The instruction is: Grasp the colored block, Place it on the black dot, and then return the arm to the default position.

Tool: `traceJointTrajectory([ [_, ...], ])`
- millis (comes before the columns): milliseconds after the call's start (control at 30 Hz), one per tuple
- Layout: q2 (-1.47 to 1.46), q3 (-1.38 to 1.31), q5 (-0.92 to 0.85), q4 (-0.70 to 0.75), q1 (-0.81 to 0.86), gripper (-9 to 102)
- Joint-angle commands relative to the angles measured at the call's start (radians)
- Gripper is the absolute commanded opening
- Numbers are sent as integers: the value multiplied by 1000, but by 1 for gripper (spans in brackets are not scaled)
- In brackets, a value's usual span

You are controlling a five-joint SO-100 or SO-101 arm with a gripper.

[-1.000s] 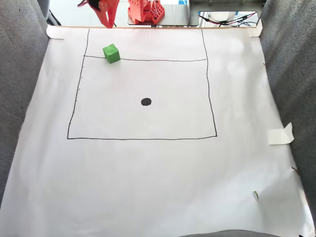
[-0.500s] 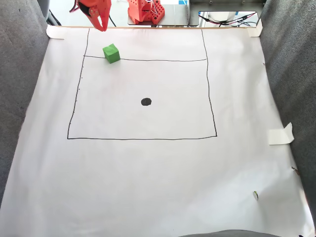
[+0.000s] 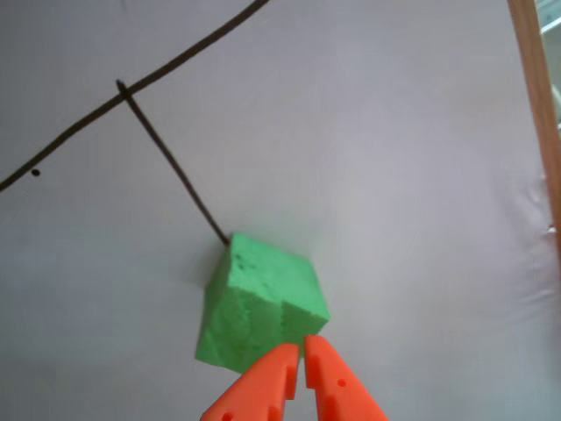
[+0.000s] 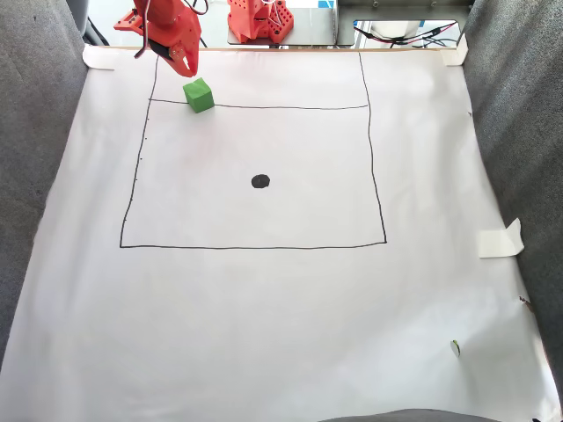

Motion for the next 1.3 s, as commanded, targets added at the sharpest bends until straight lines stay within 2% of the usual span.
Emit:
traceJointTrajectory([
  [0, 15, -44, -21, 25, -9, 0],
  [167, 14, -49, 46, 18, 6, 0],
  [367, 5, -81, 238, 0, -5, 0],
  [567, -5, -84, 463, -84, 11, 0],
  [667, 3, -84, 525, -66, 9, 0],
  [933, 9, -75, 552, 15, -20, 0],
  [1267, 14, -64, 554, 0, -38, 0],
])
